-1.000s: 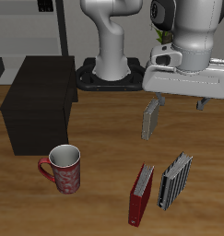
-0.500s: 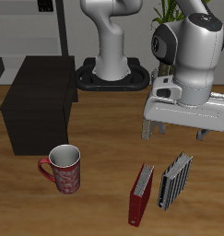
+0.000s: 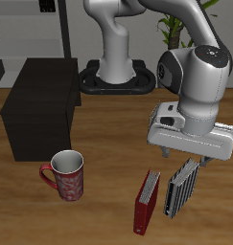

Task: Place the striped book in the top region of the shelf

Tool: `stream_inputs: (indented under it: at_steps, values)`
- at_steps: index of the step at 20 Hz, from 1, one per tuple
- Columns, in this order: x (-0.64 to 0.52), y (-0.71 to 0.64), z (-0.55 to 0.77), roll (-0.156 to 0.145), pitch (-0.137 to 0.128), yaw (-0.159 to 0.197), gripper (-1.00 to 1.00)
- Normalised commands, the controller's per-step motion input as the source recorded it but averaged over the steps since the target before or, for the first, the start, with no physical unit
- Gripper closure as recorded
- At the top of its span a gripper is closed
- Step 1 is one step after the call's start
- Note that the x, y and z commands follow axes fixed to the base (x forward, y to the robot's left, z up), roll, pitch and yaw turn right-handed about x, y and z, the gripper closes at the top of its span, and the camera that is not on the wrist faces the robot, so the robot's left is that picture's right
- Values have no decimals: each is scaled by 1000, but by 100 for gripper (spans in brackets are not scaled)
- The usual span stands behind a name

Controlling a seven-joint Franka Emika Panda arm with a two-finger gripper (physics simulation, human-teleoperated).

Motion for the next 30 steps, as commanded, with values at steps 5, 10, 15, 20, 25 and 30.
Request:
stream_inputs:
  at_steps: [5,10,15,20,25,30]
  values:
    - [63,59,-434,2,41,-26,-100]
    - [51,-84,-314,2,36,-22,-100]
    - [8,-123,-203,-32,34,-10,100]
    - [-123,48,51,25,-13,24,100]
    - [-145,31,249,22,-38,25,100]
    - [-125,-7,388,18,-48,33,100]
